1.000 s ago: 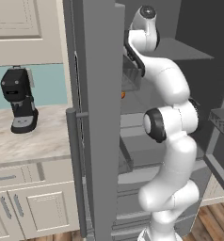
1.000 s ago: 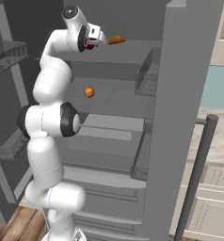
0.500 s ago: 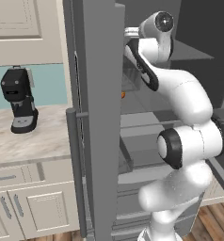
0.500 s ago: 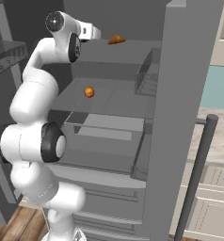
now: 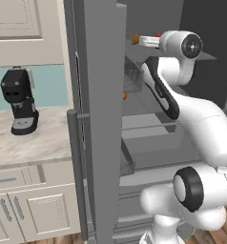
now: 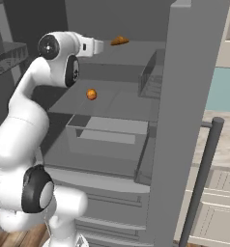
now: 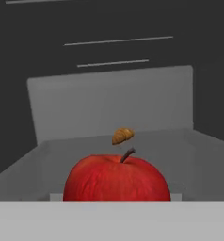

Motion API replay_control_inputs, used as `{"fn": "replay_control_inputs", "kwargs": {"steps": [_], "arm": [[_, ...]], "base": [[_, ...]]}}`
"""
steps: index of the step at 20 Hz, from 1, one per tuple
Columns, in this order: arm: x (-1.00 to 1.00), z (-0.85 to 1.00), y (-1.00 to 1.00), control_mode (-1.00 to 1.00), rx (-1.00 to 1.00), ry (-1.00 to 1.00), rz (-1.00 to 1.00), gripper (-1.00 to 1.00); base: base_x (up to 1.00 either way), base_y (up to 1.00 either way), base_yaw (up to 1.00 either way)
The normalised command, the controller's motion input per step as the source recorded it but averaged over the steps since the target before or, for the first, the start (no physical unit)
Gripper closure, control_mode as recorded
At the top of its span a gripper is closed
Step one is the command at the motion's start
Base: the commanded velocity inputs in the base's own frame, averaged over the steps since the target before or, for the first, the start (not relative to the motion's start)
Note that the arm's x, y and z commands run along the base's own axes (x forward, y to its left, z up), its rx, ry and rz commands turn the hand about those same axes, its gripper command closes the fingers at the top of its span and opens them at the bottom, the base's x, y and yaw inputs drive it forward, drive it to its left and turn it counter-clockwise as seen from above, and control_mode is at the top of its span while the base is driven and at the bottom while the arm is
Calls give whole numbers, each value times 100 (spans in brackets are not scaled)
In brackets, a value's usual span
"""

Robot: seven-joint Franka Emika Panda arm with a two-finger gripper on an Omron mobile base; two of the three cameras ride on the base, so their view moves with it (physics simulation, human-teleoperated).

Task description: Pick the apple and peach from the fridge and place them on the plate next to the blender to make a fruit smoothie.

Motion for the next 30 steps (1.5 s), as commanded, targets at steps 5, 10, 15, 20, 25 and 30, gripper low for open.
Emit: {"fn": "replay_control_inputs", "kwargs": {"steps": [5,10,15,20,25,30], "arm": [[-100,3,-38,-100,1,18,0,100],[-100,-69,-19,-100,-1,33,0,100],[-100,-100,0,-100,-5,40,0,100],[-100,-100,0,-100,-8,40,0,100],[-63,-80,0,-100,-7,12,0,100],[-11,0,0,-100,0,0,0,100]], "base": [[0,0,0],[0,0,0],[0,0,0],[0,0,0],[0,0,0],[0,0,0]]}}
